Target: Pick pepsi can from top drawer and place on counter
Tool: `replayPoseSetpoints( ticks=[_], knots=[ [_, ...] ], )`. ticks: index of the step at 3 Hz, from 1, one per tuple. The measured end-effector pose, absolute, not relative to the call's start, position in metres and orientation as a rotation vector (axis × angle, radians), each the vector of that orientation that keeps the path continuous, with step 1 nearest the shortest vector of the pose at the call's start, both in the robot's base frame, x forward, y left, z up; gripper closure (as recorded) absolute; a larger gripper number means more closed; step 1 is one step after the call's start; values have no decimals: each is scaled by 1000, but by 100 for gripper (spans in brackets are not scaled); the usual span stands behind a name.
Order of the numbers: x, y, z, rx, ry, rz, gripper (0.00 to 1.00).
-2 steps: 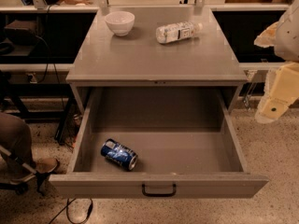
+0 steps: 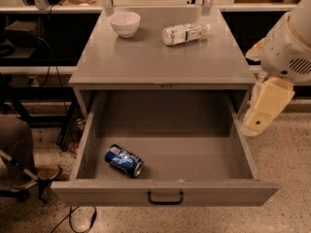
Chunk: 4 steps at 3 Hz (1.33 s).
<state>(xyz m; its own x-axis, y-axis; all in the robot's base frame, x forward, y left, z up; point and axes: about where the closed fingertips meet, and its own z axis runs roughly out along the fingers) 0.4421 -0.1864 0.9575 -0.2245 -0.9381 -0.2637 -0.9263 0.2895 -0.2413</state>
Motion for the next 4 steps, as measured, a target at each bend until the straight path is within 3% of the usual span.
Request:
replayPoseSetpoints(
  ticks=[3,4],
  knots=[
    [452,-41,864,-1421,2196,380,0],
    [452,-41,864,-1421,2196,380,0]
  ],
)
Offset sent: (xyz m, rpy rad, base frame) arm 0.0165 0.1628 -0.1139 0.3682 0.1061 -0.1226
